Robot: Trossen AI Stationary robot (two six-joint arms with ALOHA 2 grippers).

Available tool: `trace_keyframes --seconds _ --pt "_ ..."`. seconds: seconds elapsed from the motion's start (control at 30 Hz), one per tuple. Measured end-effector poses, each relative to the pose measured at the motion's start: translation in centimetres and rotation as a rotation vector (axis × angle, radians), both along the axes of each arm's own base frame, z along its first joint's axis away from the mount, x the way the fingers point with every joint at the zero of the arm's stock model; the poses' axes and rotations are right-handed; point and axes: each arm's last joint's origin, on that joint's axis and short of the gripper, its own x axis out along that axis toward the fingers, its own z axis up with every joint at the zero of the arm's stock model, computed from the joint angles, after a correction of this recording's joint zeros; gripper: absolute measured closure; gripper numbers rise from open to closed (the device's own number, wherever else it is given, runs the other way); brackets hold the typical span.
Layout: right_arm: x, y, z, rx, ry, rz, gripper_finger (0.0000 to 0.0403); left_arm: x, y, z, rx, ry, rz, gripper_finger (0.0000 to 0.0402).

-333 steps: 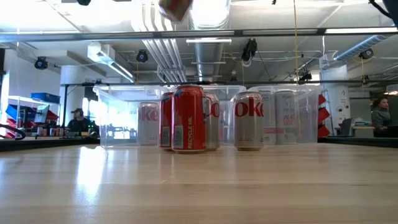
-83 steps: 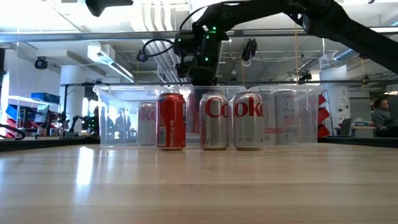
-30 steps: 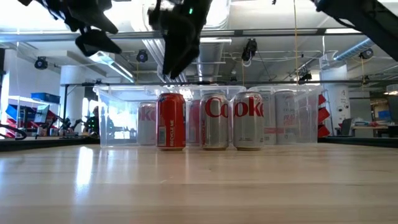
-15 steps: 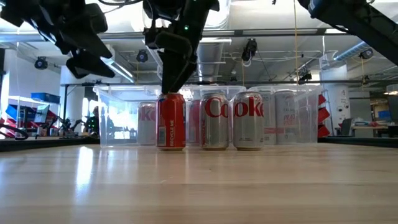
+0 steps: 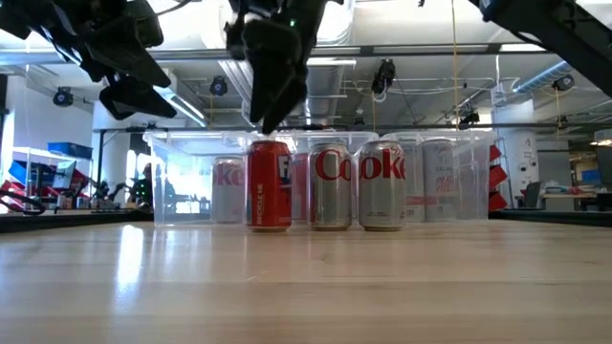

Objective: Sort soda cans
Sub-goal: Put the orange soda can into the center transparent bin

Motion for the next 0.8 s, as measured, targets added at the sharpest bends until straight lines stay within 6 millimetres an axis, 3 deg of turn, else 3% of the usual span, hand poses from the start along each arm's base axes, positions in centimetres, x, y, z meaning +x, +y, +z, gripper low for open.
trace_keyframes --seconds 0.13,0.43,0.8 --pt "-0.2 -0.5 0.7 -0.056 -0.023 -0.018 0.0051 0.0 0.0 0.0 0.008 -0.005 -0.005 0.0144" --pt "1.0 -1.1 -0.7 -0.122 -0.057 0.0 0.0051 0.1 0.0 0.2 -0.001 -0.028 -0.001 0.0144" --pt "0.7 -1.8 -2.3 -0.112 -0.005 0.017 0.0051 0.5 0.0 0.8 -0.009 -0.093 0.002 0.0144"
